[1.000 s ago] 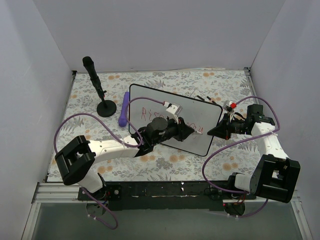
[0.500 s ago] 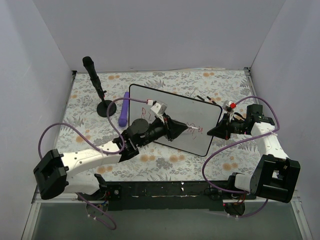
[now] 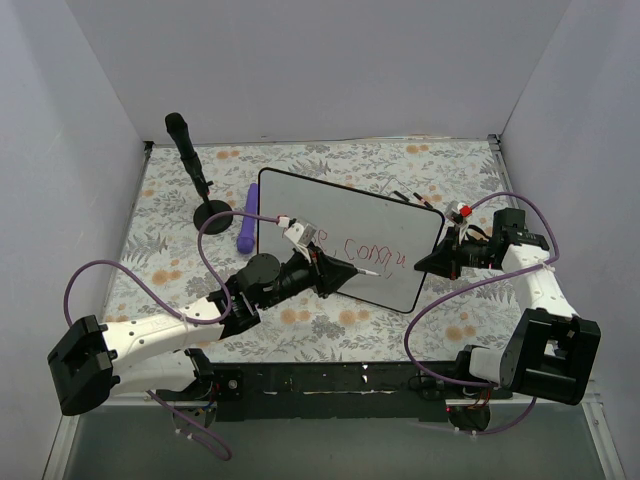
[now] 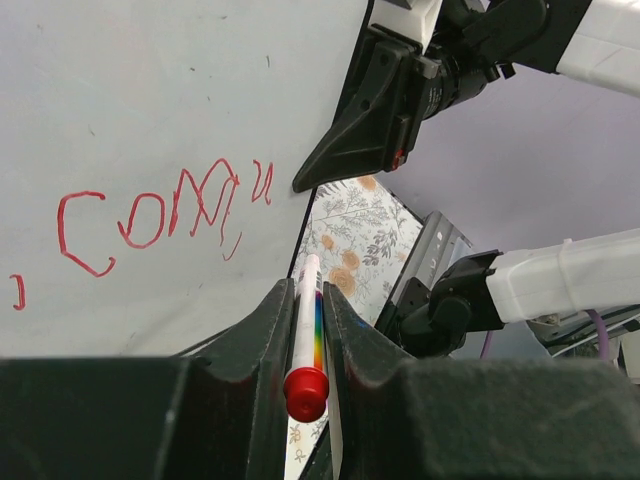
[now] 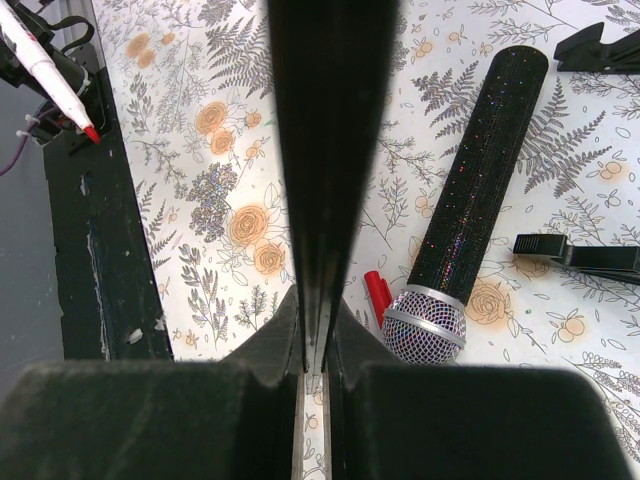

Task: Write a sentence on the whiteboard
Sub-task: Write with the whiteboard marker without the cap on the whiteboard.

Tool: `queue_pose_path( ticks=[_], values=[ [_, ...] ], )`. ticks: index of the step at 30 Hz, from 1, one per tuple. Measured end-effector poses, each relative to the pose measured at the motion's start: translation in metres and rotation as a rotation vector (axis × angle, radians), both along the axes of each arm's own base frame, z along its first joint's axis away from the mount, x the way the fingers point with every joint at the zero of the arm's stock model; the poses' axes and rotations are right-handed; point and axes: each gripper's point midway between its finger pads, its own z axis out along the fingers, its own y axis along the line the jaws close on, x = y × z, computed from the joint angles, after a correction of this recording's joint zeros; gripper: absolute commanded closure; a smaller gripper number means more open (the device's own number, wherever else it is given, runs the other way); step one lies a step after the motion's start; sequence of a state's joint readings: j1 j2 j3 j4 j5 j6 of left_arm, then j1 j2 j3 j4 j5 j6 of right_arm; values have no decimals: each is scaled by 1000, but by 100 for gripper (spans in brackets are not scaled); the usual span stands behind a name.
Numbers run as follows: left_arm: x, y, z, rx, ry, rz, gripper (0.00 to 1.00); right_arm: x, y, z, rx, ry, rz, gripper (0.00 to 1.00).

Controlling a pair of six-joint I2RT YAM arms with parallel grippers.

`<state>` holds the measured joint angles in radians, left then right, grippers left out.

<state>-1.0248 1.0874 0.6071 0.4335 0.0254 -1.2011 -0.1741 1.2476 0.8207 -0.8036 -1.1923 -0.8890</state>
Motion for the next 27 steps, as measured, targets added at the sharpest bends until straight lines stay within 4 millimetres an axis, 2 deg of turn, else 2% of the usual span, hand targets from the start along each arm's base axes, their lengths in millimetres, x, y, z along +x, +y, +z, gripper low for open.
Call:
queue_pose_path(
  ticks=[6,17,27],
  values=[
    [2,2,-5,3,14,19,100,0,0,0,0,3,0,99],
    [8,2,6,-39,-2,49,100,0,0,0,0,3,0,99],
    [13,1,6,-46,-14,68,100,0,0,0,0,3,1,99]
  ],
)
